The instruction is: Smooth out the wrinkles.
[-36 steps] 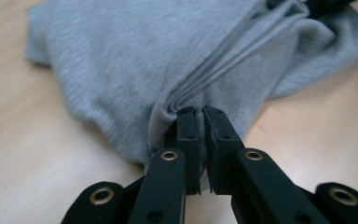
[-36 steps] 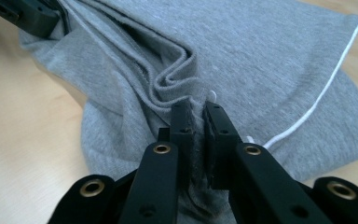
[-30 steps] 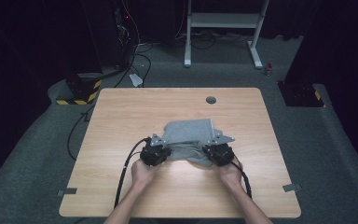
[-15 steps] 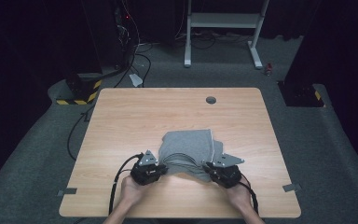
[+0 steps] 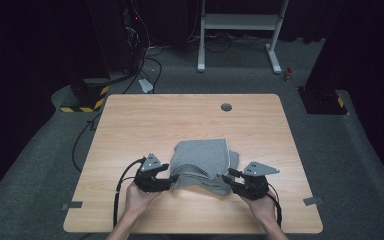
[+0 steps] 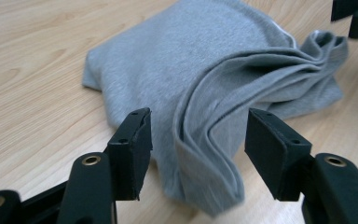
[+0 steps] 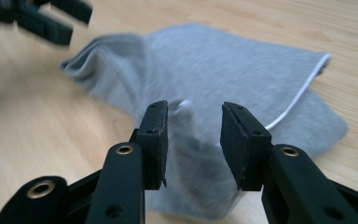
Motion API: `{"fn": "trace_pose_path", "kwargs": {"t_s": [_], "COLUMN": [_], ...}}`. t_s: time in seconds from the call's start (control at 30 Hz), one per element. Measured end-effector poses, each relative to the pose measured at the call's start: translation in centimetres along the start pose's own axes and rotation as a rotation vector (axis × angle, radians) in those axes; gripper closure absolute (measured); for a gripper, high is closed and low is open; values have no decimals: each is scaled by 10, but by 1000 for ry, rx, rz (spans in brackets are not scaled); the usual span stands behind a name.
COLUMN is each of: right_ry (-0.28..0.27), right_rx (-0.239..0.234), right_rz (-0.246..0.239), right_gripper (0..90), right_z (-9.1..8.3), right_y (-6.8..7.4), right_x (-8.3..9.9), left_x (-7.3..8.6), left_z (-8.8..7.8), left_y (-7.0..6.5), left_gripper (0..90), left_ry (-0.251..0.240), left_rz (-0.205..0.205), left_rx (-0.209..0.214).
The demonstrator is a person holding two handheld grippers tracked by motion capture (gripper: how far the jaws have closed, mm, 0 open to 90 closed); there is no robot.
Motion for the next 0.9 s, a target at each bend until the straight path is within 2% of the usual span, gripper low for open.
{"fn": "trace_pose_path", "kwargs": {"t_s": [0.1,0.17,0.27,0.37,0.4,0.5,0.57,0.6,0.7,0.77,0.83,0.9], "right_ry": [-5,23,109,186,201,241,249,256,269,261,250,245], "right_rx": [33,44,80,101,109,147,178,196,218,211,196,186], "right_rz": [69,93,74,65,51,45,66,63,95,106,92,80], "right_gripper": [612,613,627,650,659,679,682,682,681,676,671,666], "right_z": [2,7,24,45,52,72,84,89,96,93,88,82], "right_y": [-12,-17,-25,-32,-35,-46,-59,-66,-82,-85,-82,-76], "right_x": [-2,-1,4,9,9,7,0,-3,-10,-12,-11,-10], "left_x": [0,0,1,-4,-8,-22,-33,-37,-41,-35,-23,-8], "left_z": [20,30,43,50,53,62,66,67,60,50,40,35], "left_y": [-1,-2,-4,-4,-1,10,15,15,7,-4,-15,-24], "left_gripper": [421,482,634,789,813,830,832,831,826,822,819,808], "left_ry": [41,57,86,83,81,78,70,63,30,18,26,68], "left_rz": [-1,0,45,75,91,84,78,87,131,191,247,268], "left_rx": [-3,-8,-33,-52,-77,-118,-122,-124,-86,-54,-17,28]}}
Point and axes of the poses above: each handheld gripper's, and its own axes: z roughly forward along the jaws, x roughly out of its underside, y roughly to its left, the point moved 6 cm from there along z, roughly forward along the jaws, and after that the axes turned 11 degrees about -z, right-handed, at the moved point
